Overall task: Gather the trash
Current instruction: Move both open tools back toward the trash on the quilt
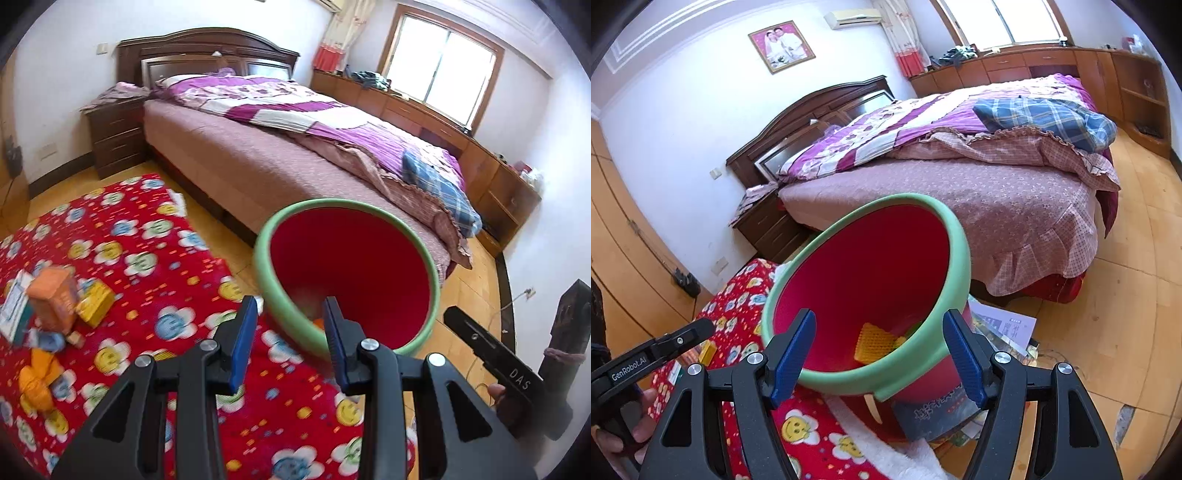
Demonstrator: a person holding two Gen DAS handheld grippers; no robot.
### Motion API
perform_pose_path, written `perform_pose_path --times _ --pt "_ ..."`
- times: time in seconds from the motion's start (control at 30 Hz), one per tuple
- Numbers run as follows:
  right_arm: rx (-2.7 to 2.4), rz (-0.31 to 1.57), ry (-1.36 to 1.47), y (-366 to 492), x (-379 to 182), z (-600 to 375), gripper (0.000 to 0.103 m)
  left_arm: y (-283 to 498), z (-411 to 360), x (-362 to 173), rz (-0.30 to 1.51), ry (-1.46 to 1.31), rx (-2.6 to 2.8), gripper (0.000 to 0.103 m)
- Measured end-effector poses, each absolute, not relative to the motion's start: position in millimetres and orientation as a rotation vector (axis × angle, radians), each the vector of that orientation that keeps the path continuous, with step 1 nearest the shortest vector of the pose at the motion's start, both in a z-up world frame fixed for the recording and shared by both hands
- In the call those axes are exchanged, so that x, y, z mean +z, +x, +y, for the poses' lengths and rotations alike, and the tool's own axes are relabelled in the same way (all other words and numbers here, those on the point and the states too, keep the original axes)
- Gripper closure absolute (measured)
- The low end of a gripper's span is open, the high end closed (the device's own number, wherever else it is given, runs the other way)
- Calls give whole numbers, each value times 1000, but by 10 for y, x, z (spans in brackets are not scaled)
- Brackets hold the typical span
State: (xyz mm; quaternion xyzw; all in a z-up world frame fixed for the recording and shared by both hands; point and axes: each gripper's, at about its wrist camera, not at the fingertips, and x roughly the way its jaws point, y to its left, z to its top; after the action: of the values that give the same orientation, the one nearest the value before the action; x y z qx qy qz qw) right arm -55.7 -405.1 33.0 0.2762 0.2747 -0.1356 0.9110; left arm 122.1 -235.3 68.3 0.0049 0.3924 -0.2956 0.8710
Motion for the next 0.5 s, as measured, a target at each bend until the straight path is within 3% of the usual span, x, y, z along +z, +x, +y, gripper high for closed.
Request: perform_pose_path --times 0.5 --pt "-182 618 531 -519 369 -3568 31 1075 -1372 646 829 -52 -433 66"
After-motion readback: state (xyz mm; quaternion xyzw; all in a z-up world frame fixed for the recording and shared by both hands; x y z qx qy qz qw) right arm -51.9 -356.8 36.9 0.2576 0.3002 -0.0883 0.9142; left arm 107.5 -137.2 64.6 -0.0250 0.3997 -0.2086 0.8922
